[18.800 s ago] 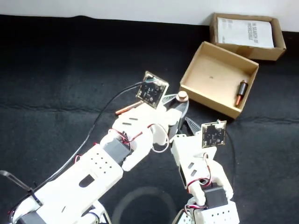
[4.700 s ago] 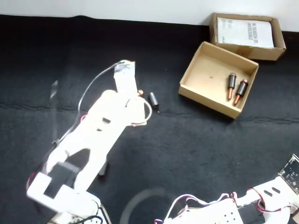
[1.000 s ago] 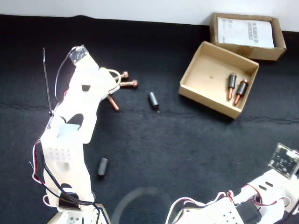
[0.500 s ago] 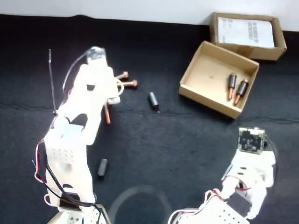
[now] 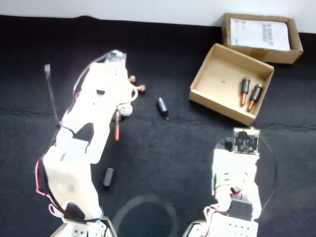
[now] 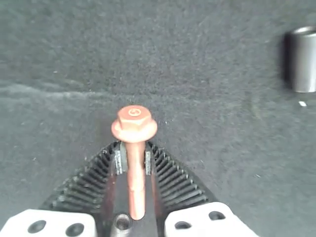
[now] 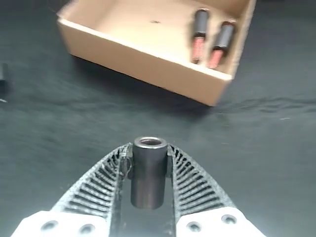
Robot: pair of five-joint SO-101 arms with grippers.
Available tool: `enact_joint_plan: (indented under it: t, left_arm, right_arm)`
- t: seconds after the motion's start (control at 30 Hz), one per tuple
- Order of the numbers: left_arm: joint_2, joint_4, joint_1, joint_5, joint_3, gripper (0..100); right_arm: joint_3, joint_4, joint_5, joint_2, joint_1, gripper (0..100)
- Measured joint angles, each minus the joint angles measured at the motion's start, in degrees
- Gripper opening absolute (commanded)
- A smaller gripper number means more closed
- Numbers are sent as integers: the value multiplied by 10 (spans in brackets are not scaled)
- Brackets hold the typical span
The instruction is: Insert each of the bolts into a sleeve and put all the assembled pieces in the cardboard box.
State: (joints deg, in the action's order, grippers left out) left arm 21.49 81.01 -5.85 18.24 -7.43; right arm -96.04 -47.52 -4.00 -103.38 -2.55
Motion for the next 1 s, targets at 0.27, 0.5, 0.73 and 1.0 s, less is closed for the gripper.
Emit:
enact_joint_plan:
  t: [0.27,0.5,0.73,1.0]
  left_arm:
    - [-8,2,-25,-1,0,9]
    - [120,-17,-37,-1,-2,13]
    - [146,-29,-38,0,-19,14]
    - [147,-29,-38,0,-25,14]
  right_arm:
    - [0,0,38,0,55,7]
    - [0,-4,39,0,41,7]
    - [0,-4,39,0,5,7]
    - [0,-4,39,0,4,7]
